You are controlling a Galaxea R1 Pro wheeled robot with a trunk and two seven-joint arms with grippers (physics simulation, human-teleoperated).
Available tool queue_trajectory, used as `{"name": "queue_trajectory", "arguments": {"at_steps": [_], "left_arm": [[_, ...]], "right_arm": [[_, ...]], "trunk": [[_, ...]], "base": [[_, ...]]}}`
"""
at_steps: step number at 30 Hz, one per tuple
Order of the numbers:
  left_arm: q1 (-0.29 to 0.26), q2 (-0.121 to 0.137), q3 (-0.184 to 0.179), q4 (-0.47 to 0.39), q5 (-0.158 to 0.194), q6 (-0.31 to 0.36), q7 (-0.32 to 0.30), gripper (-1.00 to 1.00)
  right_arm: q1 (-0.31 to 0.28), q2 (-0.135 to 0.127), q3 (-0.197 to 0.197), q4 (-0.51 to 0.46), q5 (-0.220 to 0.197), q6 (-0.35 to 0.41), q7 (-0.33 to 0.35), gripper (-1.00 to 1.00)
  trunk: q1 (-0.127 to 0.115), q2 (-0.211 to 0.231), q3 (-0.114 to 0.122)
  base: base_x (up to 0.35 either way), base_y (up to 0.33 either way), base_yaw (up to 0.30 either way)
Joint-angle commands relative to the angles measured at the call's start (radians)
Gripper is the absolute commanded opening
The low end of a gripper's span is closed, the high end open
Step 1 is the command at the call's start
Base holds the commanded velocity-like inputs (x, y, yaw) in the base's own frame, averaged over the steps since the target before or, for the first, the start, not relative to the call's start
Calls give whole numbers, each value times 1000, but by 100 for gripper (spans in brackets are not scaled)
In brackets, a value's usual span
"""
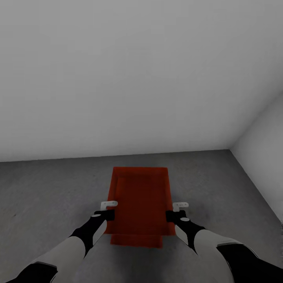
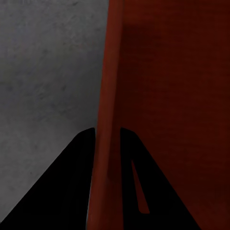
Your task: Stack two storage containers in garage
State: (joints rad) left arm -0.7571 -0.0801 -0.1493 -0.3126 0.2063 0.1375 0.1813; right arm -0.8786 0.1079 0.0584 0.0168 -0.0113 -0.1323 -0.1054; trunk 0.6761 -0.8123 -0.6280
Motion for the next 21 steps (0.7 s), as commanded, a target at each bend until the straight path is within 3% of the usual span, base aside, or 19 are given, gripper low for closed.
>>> {"name": "queue_trajectory", "arguments": {"at_steps": [1,8,21], "left_arm": [[-1,2,13,-17,-4,-47,13,-100],[-1,2,13,-18,-4,-47,13,-100],[-1,2,13,-17,-4,-47,13,-100]], "right_arm": [[0,-14,-11,11,-9,-4,-3,-100],[0,-15,-11,11,-9,-3,-2,-100],[-1,-15,-11,11,-9,-3,-2,-100]], "trunk": [[0,-1,-1],[0,-1,-1],[0,-1,-1]], "base": [[0,0,-210],[0,0,-140],[0,0,-9]]}}
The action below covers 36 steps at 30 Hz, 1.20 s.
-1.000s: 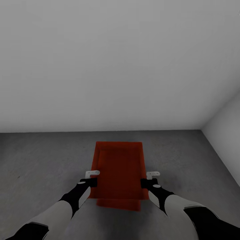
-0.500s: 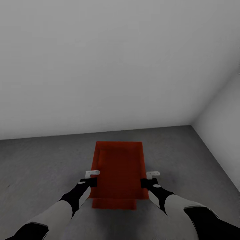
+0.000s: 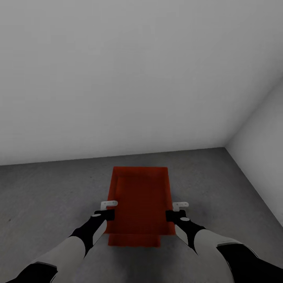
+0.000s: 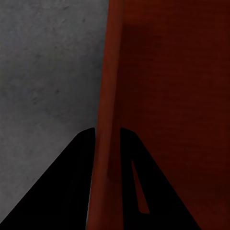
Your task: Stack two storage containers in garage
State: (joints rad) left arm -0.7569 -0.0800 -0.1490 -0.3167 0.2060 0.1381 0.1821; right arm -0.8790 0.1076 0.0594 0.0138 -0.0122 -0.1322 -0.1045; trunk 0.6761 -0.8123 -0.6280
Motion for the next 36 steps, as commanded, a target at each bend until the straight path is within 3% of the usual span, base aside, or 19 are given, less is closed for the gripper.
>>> {"name": "queue_trajectory", "arguments": {"at_steps": [1,36], "left_arm": [[-1,2,12,-13,-3,-48,13,-100],[-1,3,12,-12,-3,-48,12,-100]], "right_arm": [[0,-15,-12,14,-8,-4,-3,-100],[0,-14,-12,14,-8,-3,-3,-100]], "trunk": [[0,-1,-1],[0,-1,-1]], "base": [[0,0,0],[-26,0,0]]}}
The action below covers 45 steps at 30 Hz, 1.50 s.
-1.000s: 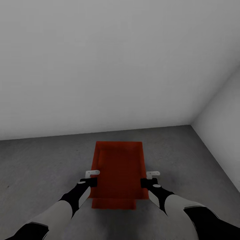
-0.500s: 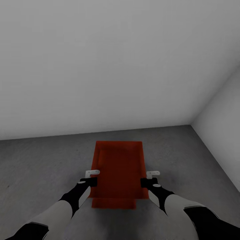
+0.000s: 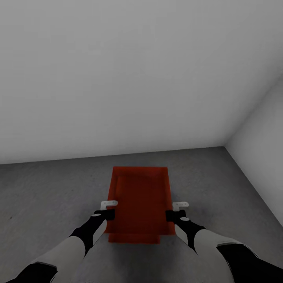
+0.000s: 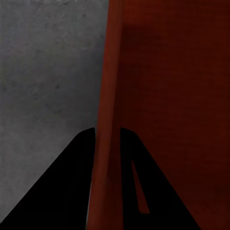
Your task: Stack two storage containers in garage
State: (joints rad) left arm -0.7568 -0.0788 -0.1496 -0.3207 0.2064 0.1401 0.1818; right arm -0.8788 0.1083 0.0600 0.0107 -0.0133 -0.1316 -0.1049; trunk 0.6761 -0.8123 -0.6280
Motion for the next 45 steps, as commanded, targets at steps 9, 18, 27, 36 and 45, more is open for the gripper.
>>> {"name": "queue_trajectory", "arguments": {"at_steps": [9,18,27,36,45], "left_arm": [[-1,1,13,-8,-4,-50,13,-100],[-1,2,13,-8,-4,-50,13,-100],[-1,2,13,-8,-4,-50,13,-100],[-1,2,13,-8,-4,-50,13,-100],[-1,2,13,-6,-4,-50,12,-100]], "right_arm": [[0,-15,-12,17,-6,-3,-2,-100],[-1,-15,-12,17,-6,-3,-2,-100],[0,-15,-12,17,-6,-3,-2,-100],[0,-15,-12,17,-7,-3,-2,-100],[0,-15,-12,17,-7,-5,-4,-100]], "trunk": [[0,-1,-1],[0,-1,-1],[0,-1,-1],[0,-1,-1],[0,-1,-1]], "base": [[-24,0,0],[-114,0,0],[-9,0,0],[0,0,0],[0,3,0]]}}
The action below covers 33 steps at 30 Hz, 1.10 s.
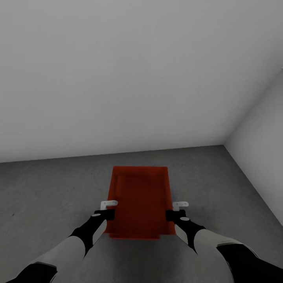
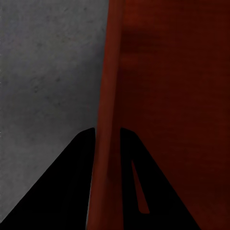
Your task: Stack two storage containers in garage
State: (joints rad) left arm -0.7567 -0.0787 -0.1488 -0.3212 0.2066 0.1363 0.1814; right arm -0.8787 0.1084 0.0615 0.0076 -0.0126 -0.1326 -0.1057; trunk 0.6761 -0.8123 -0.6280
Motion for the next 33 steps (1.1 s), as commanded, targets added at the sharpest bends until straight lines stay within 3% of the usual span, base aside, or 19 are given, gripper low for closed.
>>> {"name": "queue_trajectory", "arguments": {"at_steps": [1,33], "left_arm": [[-1,1,12,-5,-4,-46,12,-100],[-1,2,12,-5,-4,-47,12,-100]], "right_arm": [[0,-15,-14,20,-7,-4,-3,-100],[0,-15,-14,20,-6,-3,-3,-100]], "trunk": [[0,-1,-1],[0,-1,-1]], "base": [[14,78,0],[7,44,0]]}}
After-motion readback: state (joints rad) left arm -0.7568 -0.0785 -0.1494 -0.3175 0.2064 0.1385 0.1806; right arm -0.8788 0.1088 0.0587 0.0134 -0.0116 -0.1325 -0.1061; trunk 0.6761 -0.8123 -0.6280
